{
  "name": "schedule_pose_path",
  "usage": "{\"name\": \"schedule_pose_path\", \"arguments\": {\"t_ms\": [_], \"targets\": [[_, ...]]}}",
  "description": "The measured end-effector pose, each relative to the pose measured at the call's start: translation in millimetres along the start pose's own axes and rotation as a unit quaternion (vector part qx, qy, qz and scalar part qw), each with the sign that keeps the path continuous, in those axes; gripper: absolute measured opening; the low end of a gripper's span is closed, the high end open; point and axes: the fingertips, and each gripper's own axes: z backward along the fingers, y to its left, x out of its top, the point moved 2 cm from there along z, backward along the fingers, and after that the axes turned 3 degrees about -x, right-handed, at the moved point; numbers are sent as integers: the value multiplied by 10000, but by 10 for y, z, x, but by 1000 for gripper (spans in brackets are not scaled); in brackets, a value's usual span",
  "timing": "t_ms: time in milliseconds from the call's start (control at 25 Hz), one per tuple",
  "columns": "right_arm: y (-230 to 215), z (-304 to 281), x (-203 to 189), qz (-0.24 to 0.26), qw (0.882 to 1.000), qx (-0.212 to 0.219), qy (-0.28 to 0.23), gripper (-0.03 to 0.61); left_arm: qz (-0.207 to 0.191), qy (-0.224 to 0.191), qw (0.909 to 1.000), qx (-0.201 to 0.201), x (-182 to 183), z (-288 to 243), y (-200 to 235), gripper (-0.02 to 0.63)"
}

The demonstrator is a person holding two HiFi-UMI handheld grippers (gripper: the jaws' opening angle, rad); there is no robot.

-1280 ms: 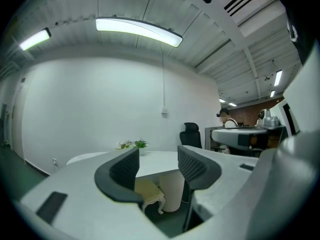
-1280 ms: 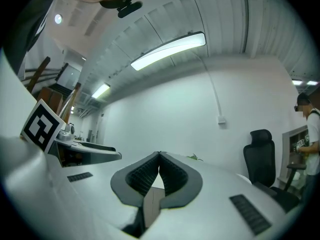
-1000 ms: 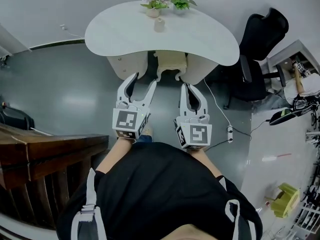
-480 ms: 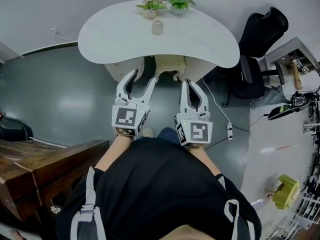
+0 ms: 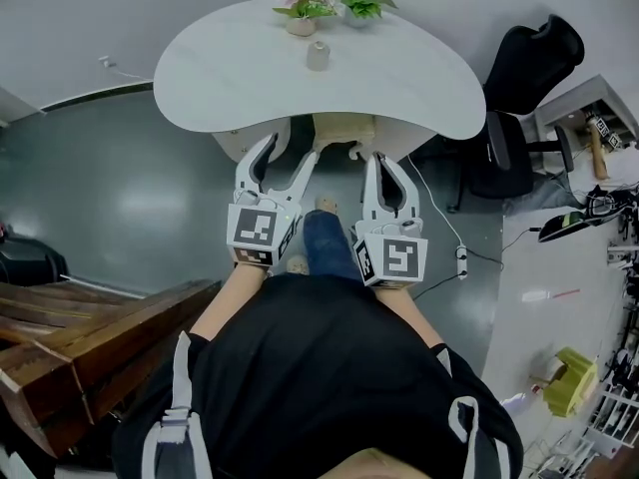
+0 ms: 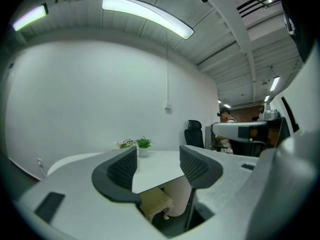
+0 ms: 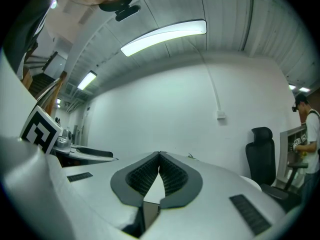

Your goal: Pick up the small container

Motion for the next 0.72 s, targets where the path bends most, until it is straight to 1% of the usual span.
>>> {"name": "schedule_pose_path", "arguments": {"t_ms": [200,360,720], "targets": [[-64,-282,-42,-10,10000,43,-18,21,-39,54,10000,39,-36,-235,164,269],[-189,-572,-98,-17,10000,72,25,21,10,94,9999,82,-45,-508,296,272],[-629,-1370,-260,-14,9997,207,131,21,-52,2,9998,191,23,-1284,562,275]]}}
